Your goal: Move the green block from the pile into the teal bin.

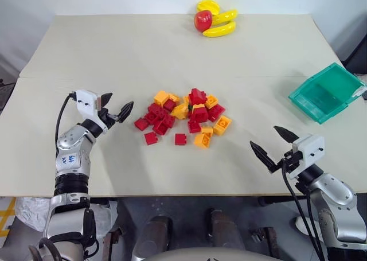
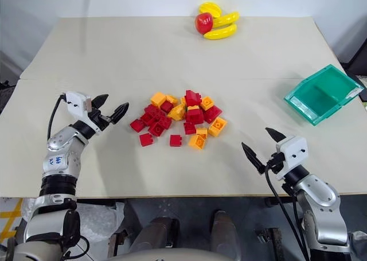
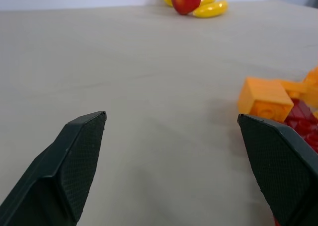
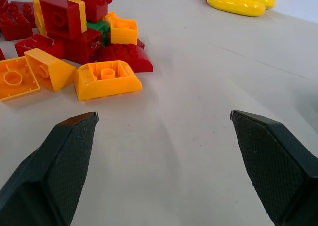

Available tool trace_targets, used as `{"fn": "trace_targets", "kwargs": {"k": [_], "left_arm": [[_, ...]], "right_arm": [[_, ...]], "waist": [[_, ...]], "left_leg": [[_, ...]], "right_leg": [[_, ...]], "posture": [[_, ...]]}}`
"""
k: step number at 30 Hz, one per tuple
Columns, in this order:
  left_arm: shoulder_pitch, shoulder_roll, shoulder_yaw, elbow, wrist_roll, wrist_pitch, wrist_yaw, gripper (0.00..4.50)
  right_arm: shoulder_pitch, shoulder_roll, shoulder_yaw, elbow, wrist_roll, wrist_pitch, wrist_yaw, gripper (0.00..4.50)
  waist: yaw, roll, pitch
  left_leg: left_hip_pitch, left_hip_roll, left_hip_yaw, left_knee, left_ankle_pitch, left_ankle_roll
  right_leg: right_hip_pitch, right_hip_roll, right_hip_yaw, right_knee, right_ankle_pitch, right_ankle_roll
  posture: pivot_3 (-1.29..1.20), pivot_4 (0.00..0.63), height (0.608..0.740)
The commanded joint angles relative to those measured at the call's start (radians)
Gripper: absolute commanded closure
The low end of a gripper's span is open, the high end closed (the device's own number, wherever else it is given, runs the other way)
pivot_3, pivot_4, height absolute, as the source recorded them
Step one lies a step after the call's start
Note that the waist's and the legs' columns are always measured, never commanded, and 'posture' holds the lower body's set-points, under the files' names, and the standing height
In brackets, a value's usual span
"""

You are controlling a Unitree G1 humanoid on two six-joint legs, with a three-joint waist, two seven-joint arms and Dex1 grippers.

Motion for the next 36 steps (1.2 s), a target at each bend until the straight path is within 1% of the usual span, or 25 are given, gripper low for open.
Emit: {"fn": "trace_targets", "kwargs": {"k": [1, 3, 7, 11, 13, 15, 16, 17, 19, 20, 22, 23, 24, 26, 29, 30, 31, 33, 36], "left_arm": [[-0.017, -0.002, 0.03, -0.017, -0.021, -0.013, 0.026, 0.0], [-0.025, -0.004, 0.035, -0.015, -0.025, 0.001, 0.046, 0.0], [-0.028, -0.002, 0.028, -0.033, -0.037, 0.022, 0.035, 0.0], [-0.032, 0.016, 0.001, -0.048, -0.011, 0.07, 0.036, 0.0], [-0.025, 0.025, -0.016, -0.055, -0.007, 0.056, -0.004, 0.0], [-0.016, 0.044, -0.025, -0.057, -0.032, 0.007, -0.118, 0.0], [-0.015, 0.059, -0.028, -0.049, -0.042, 0.006, -0.17, 0.0], [-0.014, 0.072, -0.028, -0.043, -0.067, 0.019, -0.237, 0.0], [-0.014, 0.074, -0.014, -0.034, -0.127, -0.015, -0.376, 0.0], [-0.014, 0.079, -0.014, -0.029, -0.141, -0.014, -0.419, 0.0], [-0.022, 0.084, -0.006, -0.011, -0.179, 0.0, -0.502, 0.0], [-0.028, 0.085, 0.004, 0.002, -0.211, 0.006, -0.566, 0.0], [-0.034, 0.091, 0.004, 0.021, -0.219, -0.006, -0.614, 0.0], [-0.043, 0.107, -0.007, 0.056, -0.214, -0.037, -0.696, 0.0], [-0.05, 0.121, -0.019, 0.088, -0.215, -0.074, -0.822, 0.0], [-0.05, 0.125, -0.025, 0.096, -0.214, -0.081, -0.864, 0.0], [-0.051, 0.126, -0.029, 0.102, -0.213, -0.086, -0.892, 0.0], [-0.056, 0.13, -0.037, 0.13, -0.191, -0.12, -0.927, 0.0], [-0.066, 0.127, -0.039, 0.161, -0.164, -0.17, -0.916, 0.0]], "right_arm": [[-0.005, 0.002, -0.002, -0.023, -0.005, -0.007, -0.007, 0.04], [-0.006, 0.002, -0.002, -0.041, -0.002, 0.005, -0.015, 0.04], [-0.009, -0.003, 0.0, -0.071, -0.007, 0.031, -0.032, 0.04], [-0.018, -0.008, 0.004, -0.117, -0.017, 0.084, -0.062, 0.04], [-0.028, -0.011, 0.007, -0.142, -0.021, 0.14, -0.087, 0.04], [-0.076, -0.017, 0.026, -0.176, -0.024, 0.223, -0.122, 0.04], [-0.11, -0.01, 0.045, -0.199, -0.038, 0.279, -0.161, 0.04], [-0.139, 0.001, 0.069, -0.228, -0.055, 0.31, -0.192, 0.21], [-0.182, 0.014, 0.125, -0.276, -0.054, 0.36, -0.203, 0.56], [-0.201, 0.019, 0.148, -0.287, -0.053, 0.382, -0.205, 0.84], [-0.251, 0.035, 0.185, -0.298, -0.054, 0.447, -0.231, 1.51], [-0.286, 0.052, 0.202, -0.3, -0.052, 0.484, -0.252, 1.92], [-0.328, 0.07, 0.224, -0.299, -0.051, 0.522, -0.27, 2.17], [-0.405, 0.102, 0.26, -0.284, -0.057, 0.586, -0.298, 2.86], [-0.521, 0.167, 0.309, -0.233, -0.06, 0.671, -0.336, 3.69], [-0.559, 0.194, 0.328, -0.205, -0.062, 0.689, -0.345, 4.08], [-0.582, 0.211, 0.338, -0.188, -0.063, 0.701, -0.351, 4.37], [-0.649, 0.264, 0.381, -0.109, -0.078, 0.702, -0.355, 4.44], [-0.784, 0.389, 0.454, 0.105, -0.125, 0.642, -0.377, 4.44]], "waist": [[0.0, 0.0, 0.0], [-0.001, 0.0, 0.0], [0.0, 0.0, 0.0], [0.0, 0.0, 0.0], [0.0, 0.0, 0.0], [-0.001, 0.0, 0.0], [-0.005, 0.0, 0.0], [-0.006, 0.0, 0.0], [-0.008, 0.001, 0.0], [-0.009, 0.001, 0.0], [-0.01, 0.001, 0.0], [-0.01, 0.001, 0.0], [-0.011, 0.001, 0.0], [-0.015, 0.001, 0.0], [-0.024, 0.001, 0.0], [-0.026, 0.001, 0.0], [-0.029, 0.001, 0.0], [-0.029, 0.001, 0.0], [-0.045, 0.001, 0.0]], "left_leg": [[0.0, 0.0, 0.0, 0.0, 0.0, 0.0], [0.0, 0.0, 0.0, 0.0, 0.0, 0.0], [0.0, 0.0, 0.0, 0.0, 0.0, 0.0], [0.0, 0.0, 0.0, 0.0, 0.0, 0.0], [0.0, 0.0, 0.0, 0.0, 0.0, 0.0], [0.0, 0.0, 0.0, 0.0, 0.0, 0.0], [0.0, 0.0, 0.0, 0.0, 0.0, 0.0], [0.0, 0.001, 0.0, 0.0, 0.0, 0.0], [0.0, 0.001, 0.001, 0.0, 0.0, -0.001], [0.0, 0.002, 0.001, 0.0, 0.0, -0.001], [-0.001, 0.002, 0.0, 0.0, 0.0, -0.001], [-0.001, 0.002, 0.0, 0.0, 0.0, -0.001], [-0.001, 0.002, 0.0, 0.001, -0.001, -0.001], [-0.002, 0.002, 0.0, 0.001, -0.001, 0.0], [-0.003, 0.001, 0.0, 0.002, -0.001, 0.0], [-0.004, 0.001, 0.0, 0.002, -0.001, 0.0], [-0.004, 0.001, 0.0, 0.002, -0.001, 0.0], [-0.006, 0.001, 0.001, 0.001, -0.001, 0.0], [-0.015, -0.001, 0.002, 0.005, -0.001, 0.0]], "right_leg": [[0.0, 0.0, 0.0, 0.0, 0.0, 0.0], [0.0, 0.0, 0.0, 0.0, 0.0, 0.0], [0.0, 0.0, 0.0, 0.0, 0.0, 0.0], [0.0, 0.0, 0.0, 0.0, 0.0, 0.0], [0.0, 0.0, 0.0, 0.0, 0.0, 0.0], [0.0, 0.0, 0.0, 0.0, 0.0, 0.0], [0.0, 0.0, 0.0, 0.0, 0.0, 0.0], [-0.001, 0.0, 0.001, 0.0, 0.0, 0.0], [-0.001, 0.0, 0.001, 0.0, 0.0, 0.0], [-0.002, 0.0, 0.001, 0.0, 0.0, 0.0], [-0.002, 0.0, 0.0, 0.0, 0.0, -0.001], [-0.002, 0.0, 0.0, 0.0, 0.0, -0.001], [-0.002, 0.0, 0.0, 0.0, 0.0, -0.001], [-0.002, 0.0, 0.0, 0.0, 0.0, -0.001], [-0.004, 0.0, 0.0, 0.001, 0.0, -0.001], [-0.004, 0.0, 0.0, 0.001, 0.0, -0.001], [-0.005, 0.0, 0.0, 0.002, 0.0, -0.001], [-0.008, 0.0, 0.0, 0.003, 0.0, -0.001], [-0.018, 0.0, 0.001, 0.008, 0.0, -0.001]], "posture": [[0.0, 0.15, 0.74], [0.0, 0.15, 0.74], [0.0, 0.15, 0.74], [0.0, 0.15, 0.74], [0.0, 0.15, 0.74], [0.0, 0.15, 0.74], [0.0, 0.15, 0.74], [0.0, 0.15, 0.74], [0.0, 0.15, 0.74], [0.0, 0.15, 0.74], [0.0, 0.15, 0.74], [0.0, 0.15, 0.74], [0.0, 0.15, 0.74], [0.0, 0.15, 0.74], [0.0, 0.15, 0.74], [0.0, 0.15, 0.74], [0.0, 0.15, 0.74], [0.0, 0.15, 0.74], [0.0, 0.15, 0.74]]}}
